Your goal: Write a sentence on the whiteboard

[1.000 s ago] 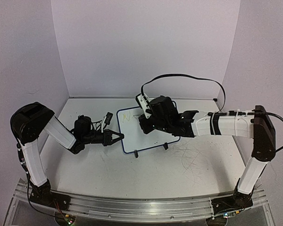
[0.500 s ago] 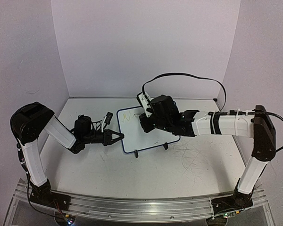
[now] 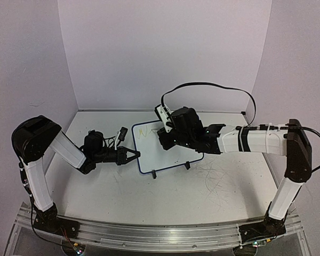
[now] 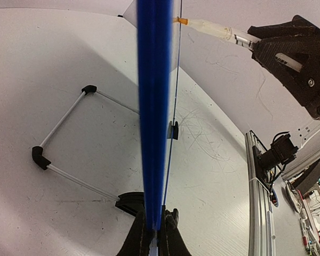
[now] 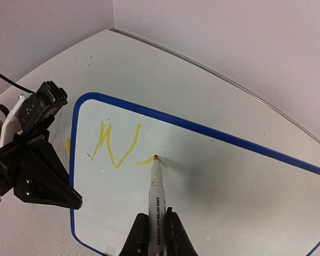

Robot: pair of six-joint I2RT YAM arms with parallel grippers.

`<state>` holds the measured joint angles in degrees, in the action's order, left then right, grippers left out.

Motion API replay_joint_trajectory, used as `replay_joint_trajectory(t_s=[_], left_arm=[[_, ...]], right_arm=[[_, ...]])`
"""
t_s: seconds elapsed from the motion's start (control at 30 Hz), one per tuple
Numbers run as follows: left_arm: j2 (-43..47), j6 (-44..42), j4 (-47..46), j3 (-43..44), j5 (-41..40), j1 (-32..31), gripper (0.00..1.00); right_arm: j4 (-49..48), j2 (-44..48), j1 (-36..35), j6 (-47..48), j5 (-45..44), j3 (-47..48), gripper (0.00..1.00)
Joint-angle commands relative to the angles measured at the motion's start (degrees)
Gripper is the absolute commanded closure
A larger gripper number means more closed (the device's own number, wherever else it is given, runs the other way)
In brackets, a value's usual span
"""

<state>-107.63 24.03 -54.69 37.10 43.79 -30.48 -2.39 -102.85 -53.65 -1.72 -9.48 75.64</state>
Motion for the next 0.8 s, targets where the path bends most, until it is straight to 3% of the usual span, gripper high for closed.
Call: replay_joint_trajectory(t_s=[0.0, 0.77], left_arm=[[1.7, -1.4, 1.7, 1.2, 0.3, -0.1, 1.0], [1.6, -1.5, 1.9, 1.1, 0.2, -0.1, 1.0]], right_arm=[[-1.6, -1.6, 1.2, -0.1, 0.0, 2.1, 1.0], [-1.6, -2.0, 0.3, -1.0, 2.5, 0.3, 1.0]])
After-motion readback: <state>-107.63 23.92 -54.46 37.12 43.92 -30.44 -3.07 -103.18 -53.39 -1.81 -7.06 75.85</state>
